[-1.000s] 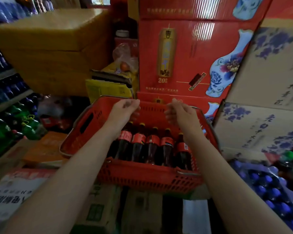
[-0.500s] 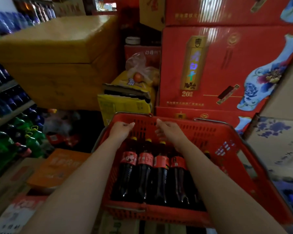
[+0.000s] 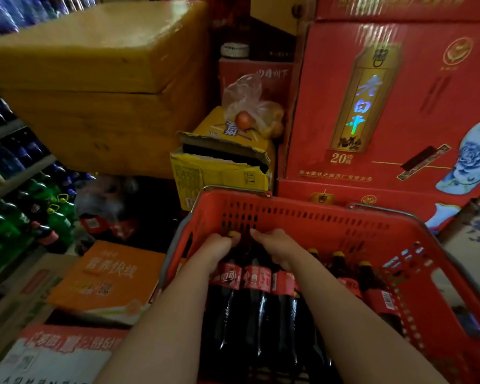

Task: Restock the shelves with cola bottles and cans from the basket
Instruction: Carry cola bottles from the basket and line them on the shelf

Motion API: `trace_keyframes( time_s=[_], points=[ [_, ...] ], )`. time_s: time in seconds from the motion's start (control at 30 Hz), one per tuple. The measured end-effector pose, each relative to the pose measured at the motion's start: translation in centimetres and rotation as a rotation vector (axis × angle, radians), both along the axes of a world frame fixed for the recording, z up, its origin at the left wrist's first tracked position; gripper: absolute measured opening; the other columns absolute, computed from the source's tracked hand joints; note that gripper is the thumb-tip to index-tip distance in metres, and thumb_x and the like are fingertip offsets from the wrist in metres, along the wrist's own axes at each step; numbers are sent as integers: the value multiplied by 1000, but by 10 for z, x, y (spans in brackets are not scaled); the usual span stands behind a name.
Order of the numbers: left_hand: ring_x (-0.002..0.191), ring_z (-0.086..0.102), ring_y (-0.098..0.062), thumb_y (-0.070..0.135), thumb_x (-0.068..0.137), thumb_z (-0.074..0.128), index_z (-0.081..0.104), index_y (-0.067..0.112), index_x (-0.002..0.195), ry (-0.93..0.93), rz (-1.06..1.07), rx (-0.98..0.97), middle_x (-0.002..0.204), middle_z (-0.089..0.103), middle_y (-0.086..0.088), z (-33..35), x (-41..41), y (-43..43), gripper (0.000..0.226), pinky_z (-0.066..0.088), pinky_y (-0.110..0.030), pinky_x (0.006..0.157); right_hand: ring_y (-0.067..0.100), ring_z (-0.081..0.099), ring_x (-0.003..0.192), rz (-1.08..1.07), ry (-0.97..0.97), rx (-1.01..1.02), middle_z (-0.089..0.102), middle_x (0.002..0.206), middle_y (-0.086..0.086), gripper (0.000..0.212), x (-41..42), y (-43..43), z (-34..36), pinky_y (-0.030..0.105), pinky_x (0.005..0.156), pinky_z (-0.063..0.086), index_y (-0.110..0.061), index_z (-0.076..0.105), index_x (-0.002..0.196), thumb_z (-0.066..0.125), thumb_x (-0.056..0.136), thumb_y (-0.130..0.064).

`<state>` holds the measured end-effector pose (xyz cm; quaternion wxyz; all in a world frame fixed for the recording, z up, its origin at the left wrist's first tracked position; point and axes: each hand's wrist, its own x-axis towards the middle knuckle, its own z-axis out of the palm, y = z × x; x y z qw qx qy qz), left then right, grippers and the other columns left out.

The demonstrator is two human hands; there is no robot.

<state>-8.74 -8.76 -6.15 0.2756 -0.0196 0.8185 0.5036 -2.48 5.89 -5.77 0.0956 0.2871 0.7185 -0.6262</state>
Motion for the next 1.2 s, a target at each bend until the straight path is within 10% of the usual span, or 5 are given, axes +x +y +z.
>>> trace_keyframes(
  time_s=[0.13, 0.37, 0.8, 1.03, 1.2],
  points=[
    [117, 57, -29, 39, 87, 64, 55, 9, 132, -11, 18, 19, 130, 60, -12, 11, 3, -4, 55, 43, -38, 103, 12, 61, 84, 37, 74, -143, 67, 106, 8, 37, 17, 0, 20, 26, 68, 43, 2, 62, 117, 63, 92, -26],
    [128, 48, -31, 46, 90, 60, 45, 2, 138, 5, -122, -16, 140, 51, -13, 36, 26, -20, 67, 39, -44, 109, 16, 67, 97, 228, 88, -186, 70, 111, 11, 27, 45, -1, 23, 20, 73, 53, 0, 65, 115, 65, 89, -6],
    [112, 51, -15, 30, 97, 55, 63, -1, 116, 347, -49, 148, 119, 61, 0, 122, 77, -38, 37, 35, -24, 89, 26, 67, 91, 177, 374, 49, 72, 95, 10, 35, 61, 0, 51, 42, 88, 50, -6, 72, 92, 74, 79, -38],
    [103, 65, -21, 30, 94, 58, 75, 11, 85, 540, 81, 385, 98, 75, -3, 177, 111, -40, 27, 44, -40, 100, 23, 68, 94, 138, 699, -179, 73, 98, 12, 19, 77, 13, 132, 43, 94, 50, -6, 73, 95, 61, 92, -20],
    [86, 69, -22, 22, 95, 57, 71, 8, 90, 603, 225, 601, 95, 73, -10, 231, 152, -37, 20, 54, -35, 78, 27, 67, 94, 243, 857, -357, 70, 104, 15, 27, 93, 6, 198, 40, 80, 53, -6, 73, 89, 54, 92, -25]
  ],
)
